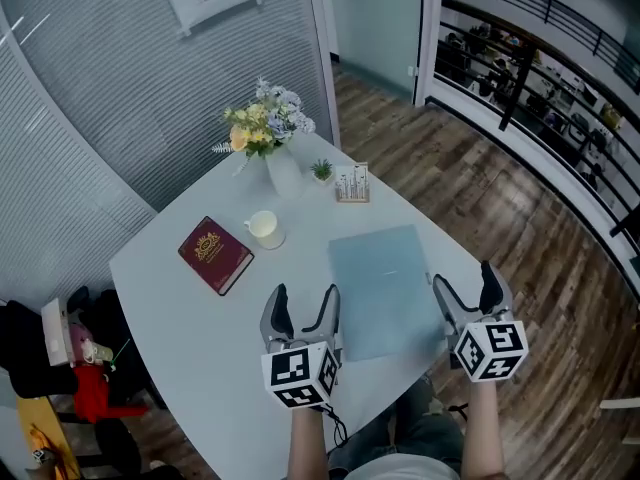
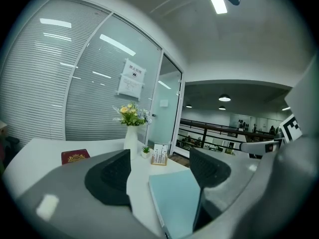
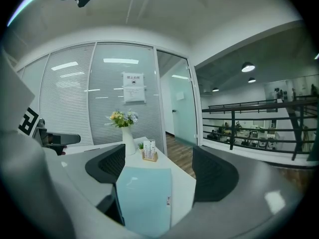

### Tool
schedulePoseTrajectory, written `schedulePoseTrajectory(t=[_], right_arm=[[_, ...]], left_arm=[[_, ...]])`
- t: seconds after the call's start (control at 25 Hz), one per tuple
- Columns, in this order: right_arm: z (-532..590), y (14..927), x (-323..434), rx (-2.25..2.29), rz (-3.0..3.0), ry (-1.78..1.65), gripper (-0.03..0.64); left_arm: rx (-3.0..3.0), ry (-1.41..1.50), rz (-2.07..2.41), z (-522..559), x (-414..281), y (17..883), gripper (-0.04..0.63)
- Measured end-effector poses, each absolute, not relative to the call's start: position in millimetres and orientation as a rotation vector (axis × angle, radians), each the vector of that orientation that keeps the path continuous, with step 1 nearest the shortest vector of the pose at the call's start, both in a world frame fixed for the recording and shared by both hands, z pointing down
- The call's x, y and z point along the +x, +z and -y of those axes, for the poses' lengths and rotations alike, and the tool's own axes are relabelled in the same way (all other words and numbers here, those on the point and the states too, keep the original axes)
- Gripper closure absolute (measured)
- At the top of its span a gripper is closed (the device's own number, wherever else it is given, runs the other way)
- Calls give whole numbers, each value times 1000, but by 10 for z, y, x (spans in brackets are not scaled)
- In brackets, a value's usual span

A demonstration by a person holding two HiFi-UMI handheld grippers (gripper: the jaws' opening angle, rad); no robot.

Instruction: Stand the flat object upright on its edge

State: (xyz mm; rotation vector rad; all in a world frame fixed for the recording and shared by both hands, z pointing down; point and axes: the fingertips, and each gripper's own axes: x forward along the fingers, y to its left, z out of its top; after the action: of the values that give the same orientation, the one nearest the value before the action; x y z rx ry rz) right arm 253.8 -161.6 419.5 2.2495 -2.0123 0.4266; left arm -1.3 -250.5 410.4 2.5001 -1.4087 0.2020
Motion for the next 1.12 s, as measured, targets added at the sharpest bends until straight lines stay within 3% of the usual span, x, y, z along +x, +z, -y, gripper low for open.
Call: schedulePoseTrajectory(t=[1.12], right_arm=[[2448, 5773, 2618, 1806, 2031, 883, 181]], left_arm=[[2127, 497, 1317, 2751, 338, 5642, 229]])
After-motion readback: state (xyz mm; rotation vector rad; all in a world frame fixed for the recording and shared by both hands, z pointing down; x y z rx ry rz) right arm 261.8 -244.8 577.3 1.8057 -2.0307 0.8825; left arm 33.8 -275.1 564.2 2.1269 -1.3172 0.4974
